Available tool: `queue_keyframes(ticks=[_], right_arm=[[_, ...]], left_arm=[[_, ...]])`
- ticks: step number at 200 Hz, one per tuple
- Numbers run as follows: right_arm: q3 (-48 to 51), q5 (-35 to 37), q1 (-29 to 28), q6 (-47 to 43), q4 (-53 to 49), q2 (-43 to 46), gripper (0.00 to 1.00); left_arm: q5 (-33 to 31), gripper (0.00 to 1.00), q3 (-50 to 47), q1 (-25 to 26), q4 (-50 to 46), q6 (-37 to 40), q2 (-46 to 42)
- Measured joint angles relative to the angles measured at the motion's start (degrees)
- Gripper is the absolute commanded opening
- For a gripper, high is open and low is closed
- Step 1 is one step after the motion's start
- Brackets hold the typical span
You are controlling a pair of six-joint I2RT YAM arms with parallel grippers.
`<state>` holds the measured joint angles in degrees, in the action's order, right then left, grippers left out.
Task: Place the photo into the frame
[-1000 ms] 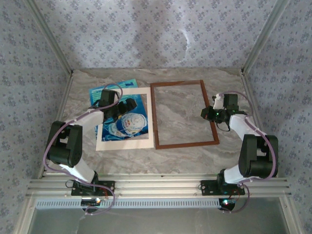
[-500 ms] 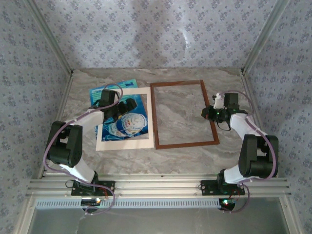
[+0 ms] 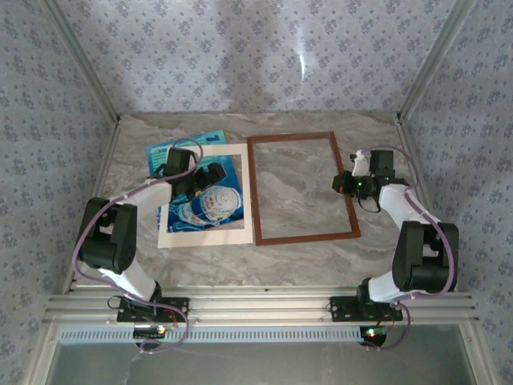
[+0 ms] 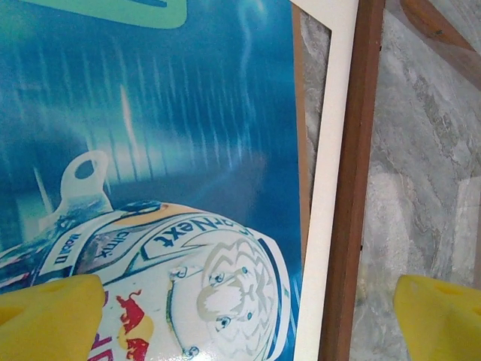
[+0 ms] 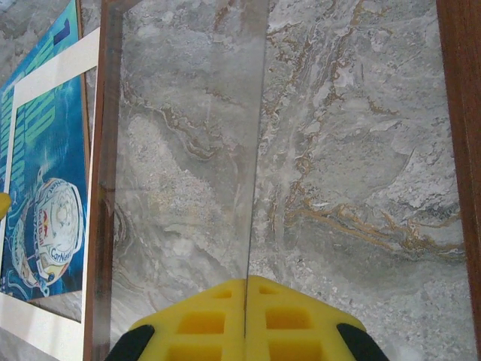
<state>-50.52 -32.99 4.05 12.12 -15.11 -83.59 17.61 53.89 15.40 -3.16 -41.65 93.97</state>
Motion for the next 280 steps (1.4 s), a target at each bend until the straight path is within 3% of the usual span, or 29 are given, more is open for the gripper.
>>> queue_keyframes(ticks=[138, 158, 179, 198, 214, 238, 255, 259, 280], right_arm=[[-0.44, -1.79, -0.17, -0.17, -0.13, -2.03, 0.01], [-0.5, -1.7, -0.2, -0.2, -0.15, -2.03, 0.13], [-0.68, -1.11, -0.35, -0.52, -0.72, -2.05, 0.35], [-1.01, 0.33, -0.81, -0.72, -1.64, -2.05, 0.5], [-1.6, 2.58, -1.46, -1.38, -2.78, -2.05, 0.6], [-2.71, 7.3, -2.56, -1.38, -4.85, -2.05, 0.82], [-3.74, 11.47, -3.26, -2.1, -6.6, -2.05, 0.9], [-3.96, 12.46, -3.39, -1.9, -7.02, -2.05, 0.99], [-5.14, 17.81, -3.91, -2.14, -8.98, -2.05, 1.0]], left_arm=[[0.02, 0.99, 0.5, 0.0, 0.0, 0.0, 0.02], [0.02, 0.99, 0.5, 0.0, 0.0, 0.0, 0.02], [0.02, 0.99, 0.5, 0.0, 0.0, 0.0, 0.02], [0.02, 0.98, 0.5, 0.0, 0.0, 0.0, 0.02], [0.04, 0.98, 0.5, 0.0, 0.0, 0.0, 0.02], [0.04, 0.99, 0.52, 0.0, 0.02, 0.0, 0.02], [0.07, 0.98, 0.52, 0.0, 0.0, 0.0, 0.02], [0.13, 0.98, 0.52, 0.0, 0.0, 0.0, 0.02], [0.24, 0.98, 0.52, 0.0, 0.0, 0.0, 0.02]])
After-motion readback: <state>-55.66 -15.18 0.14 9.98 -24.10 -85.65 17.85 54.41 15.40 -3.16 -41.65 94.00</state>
